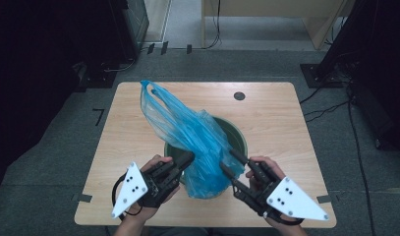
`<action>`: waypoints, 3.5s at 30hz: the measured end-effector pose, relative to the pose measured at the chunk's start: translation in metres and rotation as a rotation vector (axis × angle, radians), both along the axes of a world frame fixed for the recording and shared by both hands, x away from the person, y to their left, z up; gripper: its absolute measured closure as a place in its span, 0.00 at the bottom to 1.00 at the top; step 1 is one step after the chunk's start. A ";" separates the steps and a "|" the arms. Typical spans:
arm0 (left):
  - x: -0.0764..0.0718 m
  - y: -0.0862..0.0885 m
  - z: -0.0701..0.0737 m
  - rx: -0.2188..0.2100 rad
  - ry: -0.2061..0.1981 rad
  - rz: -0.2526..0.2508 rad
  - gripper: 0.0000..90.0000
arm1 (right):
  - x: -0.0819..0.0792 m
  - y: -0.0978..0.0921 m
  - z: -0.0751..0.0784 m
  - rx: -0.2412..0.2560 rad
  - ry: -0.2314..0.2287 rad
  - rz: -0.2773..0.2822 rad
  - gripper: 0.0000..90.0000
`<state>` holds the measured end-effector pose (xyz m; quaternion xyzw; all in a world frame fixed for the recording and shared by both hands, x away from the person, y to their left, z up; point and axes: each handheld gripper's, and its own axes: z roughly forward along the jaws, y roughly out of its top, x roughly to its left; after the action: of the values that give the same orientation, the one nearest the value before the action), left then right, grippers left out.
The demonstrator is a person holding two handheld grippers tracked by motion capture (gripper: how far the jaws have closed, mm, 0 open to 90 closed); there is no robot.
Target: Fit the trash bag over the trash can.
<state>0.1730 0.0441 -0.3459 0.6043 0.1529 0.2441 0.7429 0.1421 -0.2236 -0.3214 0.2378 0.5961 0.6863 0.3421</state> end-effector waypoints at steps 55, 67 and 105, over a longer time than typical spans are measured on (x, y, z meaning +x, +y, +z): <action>0.027 0.028 -0.003 0.046 0.047 0.419 0.68 | -0.027 0.003 -0.012 -0.095 -0.081 0.149 1.00; 0.026 0.062 0.010 -0.091 0.077 0.308 0.46 | -0.026 0.025 -0.041 -0.276 -0.056 0.186 1.00; -0.001 0.004 0.021 -0.019 0.145 0.117 0.68 | -0.029 0.043 -0.049 -0.434 -0.025 0.315 1.00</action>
<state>0.1715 0.0478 -0.3252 0.6035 0.2437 0.2411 0.7199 0.1129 -0.1810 -0.3701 0.0547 0.7546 0.5902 0.2816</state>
